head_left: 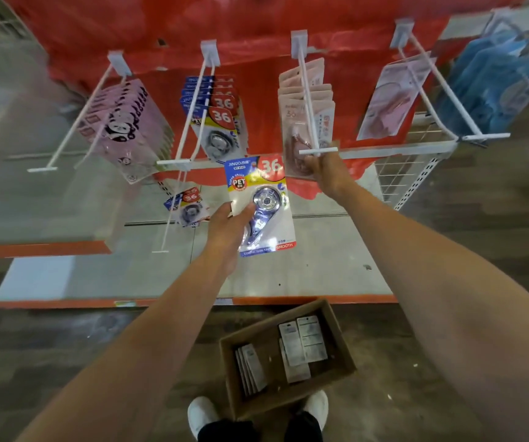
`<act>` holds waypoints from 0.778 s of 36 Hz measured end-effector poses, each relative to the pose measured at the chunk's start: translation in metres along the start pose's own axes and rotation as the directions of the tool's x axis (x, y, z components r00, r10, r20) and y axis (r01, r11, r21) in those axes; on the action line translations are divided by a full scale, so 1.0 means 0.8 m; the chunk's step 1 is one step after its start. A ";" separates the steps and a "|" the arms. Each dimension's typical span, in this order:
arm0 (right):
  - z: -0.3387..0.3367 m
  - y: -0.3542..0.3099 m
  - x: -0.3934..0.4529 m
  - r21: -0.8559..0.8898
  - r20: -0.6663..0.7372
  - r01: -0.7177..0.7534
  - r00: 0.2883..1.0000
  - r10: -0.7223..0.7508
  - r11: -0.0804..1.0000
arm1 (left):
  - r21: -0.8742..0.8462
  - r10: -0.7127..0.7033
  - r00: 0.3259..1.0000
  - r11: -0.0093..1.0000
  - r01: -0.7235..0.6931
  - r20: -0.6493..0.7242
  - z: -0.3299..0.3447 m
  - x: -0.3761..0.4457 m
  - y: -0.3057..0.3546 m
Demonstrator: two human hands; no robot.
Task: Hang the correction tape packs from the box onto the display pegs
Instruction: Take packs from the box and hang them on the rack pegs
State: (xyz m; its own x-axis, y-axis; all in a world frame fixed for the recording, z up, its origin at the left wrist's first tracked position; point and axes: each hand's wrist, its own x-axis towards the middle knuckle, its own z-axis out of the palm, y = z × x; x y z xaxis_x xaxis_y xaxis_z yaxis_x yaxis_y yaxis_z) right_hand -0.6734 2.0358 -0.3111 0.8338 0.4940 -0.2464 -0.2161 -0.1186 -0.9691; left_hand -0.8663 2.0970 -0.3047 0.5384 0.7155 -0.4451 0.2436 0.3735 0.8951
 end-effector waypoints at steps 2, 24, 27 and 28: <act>-0.001 -0.005 0.004 0.011 0.011 0.027 1.000 -0.027 1.000 | -0.011 0.003 1.000 1.000 -0.003 -0.003 0.002 0.010 -0.001; 0.024 0.108 -0.058 -0.407 0.293 -0.114 0.924 0.247 0.906 | -0.099 -0.108 0.994 0.990 0.104 -0.034 -0.053 0.039 -0.068; 0.052 0.113 -0.076 -0.384 0.391 -0.104 0.882 0.263 0.918 | -0.100 -0.134 0.988 0.987 0.127 -0.073 -0.075 0.039 -0.074; 0.063 0.114 -0.081 -0.380 0.416 -0.095 0.871 0.262 0.920 | -0.116 -0.135 0.988 0.985 0.125 -0.079 -0.083 0.038 -0.076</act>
State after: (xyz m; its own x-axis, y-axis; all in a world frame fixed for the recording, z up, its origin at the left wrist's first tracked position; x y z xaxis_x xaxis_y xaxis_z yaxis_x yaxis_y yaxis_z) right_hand -0.7731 2.0366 -0.3834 0.4584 0.7573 -0.4651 -0.0855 -0.4834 -0.8712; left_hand -0.9184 2.1357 -0.3744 0.4351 0.7033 -0.5622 0.2134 0.5261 0.8232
